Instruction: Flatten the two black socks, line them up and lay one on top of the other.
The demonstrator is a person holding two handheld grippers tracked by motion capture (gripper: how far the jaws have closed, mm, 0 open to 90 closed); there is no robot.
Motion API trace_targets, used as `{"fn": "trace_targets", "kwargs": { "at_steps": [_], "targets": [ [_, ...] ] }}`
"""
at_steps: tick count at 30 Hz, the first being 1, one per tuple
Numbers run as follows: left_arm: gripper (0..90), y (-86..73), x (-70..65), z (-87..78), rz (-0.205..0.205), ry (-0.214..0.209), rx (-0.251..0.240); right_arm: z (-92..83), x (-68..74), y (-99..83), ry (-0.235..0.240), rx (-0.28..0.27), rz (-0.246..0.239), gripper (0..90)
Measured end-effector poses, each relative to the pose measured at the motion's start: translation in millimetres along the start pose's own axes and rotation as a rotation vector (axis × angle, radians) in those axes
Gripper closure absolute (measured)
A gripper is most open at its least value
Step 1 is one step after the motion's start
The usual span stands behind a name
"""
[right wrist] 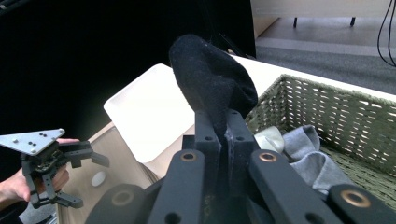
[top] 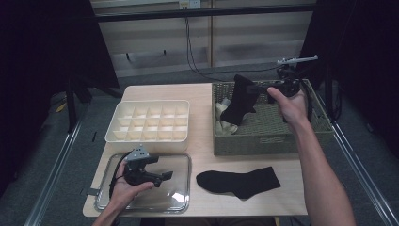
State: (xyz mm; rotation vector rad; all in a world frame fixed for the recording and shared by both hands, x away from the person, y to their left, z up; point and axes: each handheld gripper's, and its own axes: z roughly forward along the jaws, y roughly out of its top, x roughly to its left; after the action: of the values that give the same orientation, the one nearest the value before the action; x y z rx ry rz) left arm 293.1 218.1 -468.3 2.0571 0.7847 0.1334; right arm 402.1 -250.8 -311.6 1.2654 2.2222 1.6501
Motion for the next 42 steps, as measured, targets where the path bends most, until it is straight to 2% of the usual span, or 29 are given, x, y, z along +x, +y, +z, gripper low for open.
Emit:
{"fn": "trace_targets", "kwargs": {
  "at_steps": [5, 11, 26, 32, 42],
  "targets": [
    [10.2, -0.8, -1.7, -1.5, 0.004, -0.004, -0.004, -7.0, 13.3, 1.4, 0.01, -0.025, -0.017, 86.7],
    [10.2, -0.6, -2.6, 0.5, 0.003, -0.004, 0.0, -13.1, 20.1, 2.4, 0.027, -0.045, -0.023, 86.7],
    [9.6, -0.1, -6.6, 1.7, 0.018, -0.016, -0.003, -33.5, 34.1, 3.0, 0.02, -0.089, -0.043, 86.8],
    [7.2, 1.2, -9.4, 5.2, 0.007, -0.005, -0.006, -47.5, 44.9, 7.7, 0.01, -0.135, -0.063, 86.8],
    [6.7, 2.1, -11.6, 5.4, 0.008, -0.002, -0.011, -58.9, 62.3, 10.5, 0.017, -0.148, -0.066, 86.9]
  ]
}}
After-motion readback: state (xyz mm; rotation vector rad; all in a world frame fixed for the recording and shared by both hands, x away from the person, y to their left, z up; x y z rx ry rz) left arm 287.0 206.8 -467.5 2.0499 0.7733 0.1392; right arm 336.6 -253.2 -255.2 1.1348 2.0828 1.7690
